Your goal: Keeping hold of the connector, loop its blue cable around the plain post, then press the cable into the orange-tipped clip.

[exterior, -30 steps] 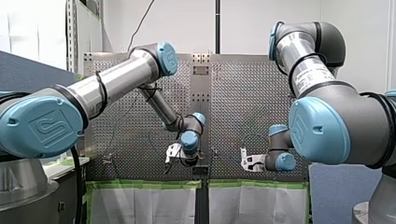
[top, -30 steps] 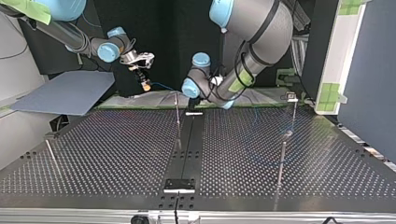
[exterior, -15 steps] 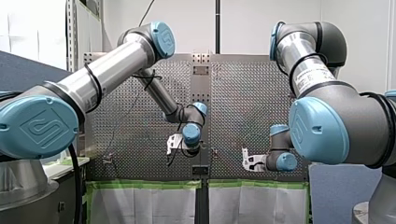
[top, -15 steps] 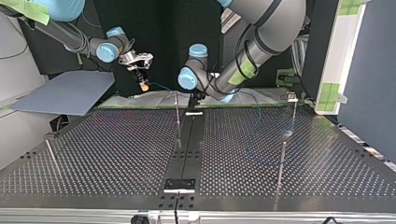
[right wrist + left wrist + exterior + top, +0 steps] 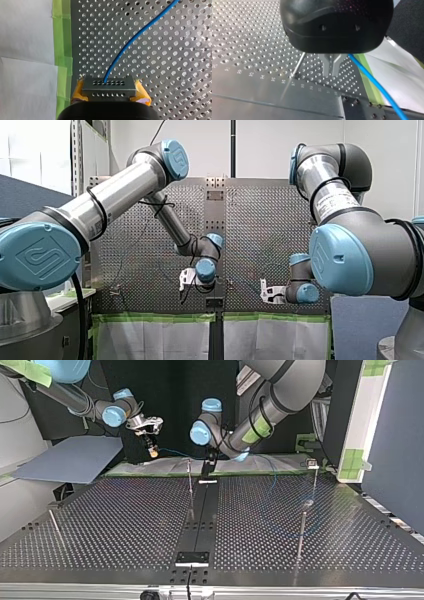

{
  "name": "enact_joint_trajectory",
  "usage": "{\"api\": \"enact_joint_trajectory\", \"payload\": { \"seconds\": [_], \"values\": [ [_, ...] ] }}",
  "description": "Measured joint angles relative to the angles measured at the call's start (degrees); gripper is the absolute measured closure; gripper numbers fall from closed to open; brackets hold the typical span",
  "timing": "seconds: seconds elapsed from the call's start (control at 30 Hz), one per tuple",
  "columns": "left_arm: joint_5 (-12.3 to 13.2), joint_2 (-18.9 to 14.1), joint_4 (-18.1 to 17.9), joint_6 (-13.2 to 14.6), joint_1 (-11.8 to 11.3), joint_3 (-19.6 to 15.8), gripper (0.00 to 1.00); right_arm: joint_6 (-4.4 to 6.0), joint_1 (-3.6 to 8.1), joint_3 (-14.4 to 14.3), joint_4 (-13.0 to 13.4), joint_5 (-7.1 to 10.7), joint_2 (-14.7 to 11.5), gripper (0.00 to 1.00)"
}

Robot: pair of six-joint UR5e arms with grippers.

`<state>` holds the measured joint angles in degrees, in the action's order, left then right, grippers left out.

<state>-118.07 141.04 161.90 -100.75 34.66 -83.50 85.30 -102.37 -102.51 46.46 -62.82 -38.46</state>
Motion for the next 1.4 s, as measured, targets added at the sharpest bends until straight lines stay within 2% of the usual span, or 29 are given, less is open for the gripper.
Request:
{"api": "enact_joint_trajectory", "payload": {
  "seconds": [0.2,0.67,1.03,1.4],
  "values": [
    [-0.60,0.03,-1.32,-0.30,0.56,-0.65,0.99,0.53,0.29,0.01,-0.01,-0.30,0.00,1.00],
    [-1.59,0.32,-9.05,-1.00,1.07,-3.01,0.99,1.49,1.09,0.01,0.27,-0.82,0.04,1.00],
    [-0.75,3.75,-14.45,-0.89,1.10,-2.96,0.99,2.58,1.32,0.04,1.87,-1.85,0.16,1.00],
    [0.32,4.82,-15.54,-0.80,0.70,-1.60,0.99,3.79,1.33,0.33,3.22,-2.07,0.96,1.00]
  ]
}}
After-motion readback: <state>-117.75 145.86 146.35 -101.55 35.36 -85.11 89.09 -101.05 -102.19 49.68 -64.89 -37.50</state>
